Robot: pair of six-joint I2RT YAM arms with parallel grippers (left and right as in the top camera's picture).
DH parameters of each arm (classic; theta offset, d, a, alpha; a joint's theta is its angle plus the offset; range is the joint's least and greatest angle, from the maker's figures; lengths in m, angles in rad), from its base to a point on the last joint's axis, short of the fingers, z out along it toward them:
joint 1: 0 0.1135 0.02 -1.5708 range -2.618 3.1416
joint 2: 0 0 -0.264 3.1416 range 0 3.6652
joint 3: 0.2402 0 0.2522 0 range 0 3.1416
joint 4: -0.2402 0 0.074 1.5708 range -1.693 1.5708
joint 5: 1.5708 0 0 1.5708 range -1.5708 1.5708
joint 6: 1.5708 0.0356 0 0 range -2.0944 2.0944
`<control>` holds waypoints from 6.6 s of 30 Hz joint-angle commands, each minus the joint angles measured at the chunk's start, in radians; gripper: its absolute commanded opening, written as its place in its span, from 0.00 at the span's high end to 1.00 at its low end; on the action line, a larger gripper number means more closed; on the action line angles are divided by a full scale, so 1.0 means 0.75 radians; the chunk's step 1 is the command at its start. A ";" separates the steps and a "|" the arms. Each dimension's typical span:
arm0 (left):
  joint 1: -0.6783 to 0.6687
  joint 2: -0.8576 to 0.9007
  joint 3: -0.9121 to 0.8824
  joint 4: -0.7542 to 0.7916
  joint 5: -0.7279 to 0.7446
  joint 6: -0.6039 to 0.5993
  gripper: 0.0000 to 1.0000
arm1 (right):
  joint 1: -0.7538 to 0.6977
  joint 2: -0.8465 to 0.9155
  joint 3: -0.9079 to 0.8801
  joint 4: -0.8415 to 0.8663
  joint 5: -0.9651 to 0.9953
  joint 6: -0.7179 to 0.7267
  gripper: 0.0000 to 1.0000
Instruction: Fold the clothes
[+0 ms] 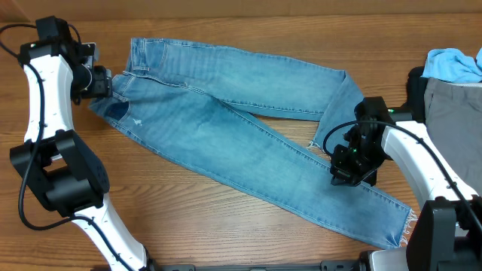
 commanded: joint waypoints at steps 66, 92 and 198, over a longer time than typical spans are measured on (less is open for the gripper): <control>0.247 0.091 -0.314 -0.138 -0.157 -0.401 0.67 | -0.169 0.473 0.002 0.475 0.226 0.216 0.96; 0.387 0.091 -0.314 -0.188 -0.319 -0.478 0.23 | -0.312 0.473 0.255 0.311 0.394 0.213 0.96; 0.110 -0.112 -0.781 0.549 0.027 -0.330 0.36 | 0.297 0.561 0.899 0.394 0.660 0.015 0.96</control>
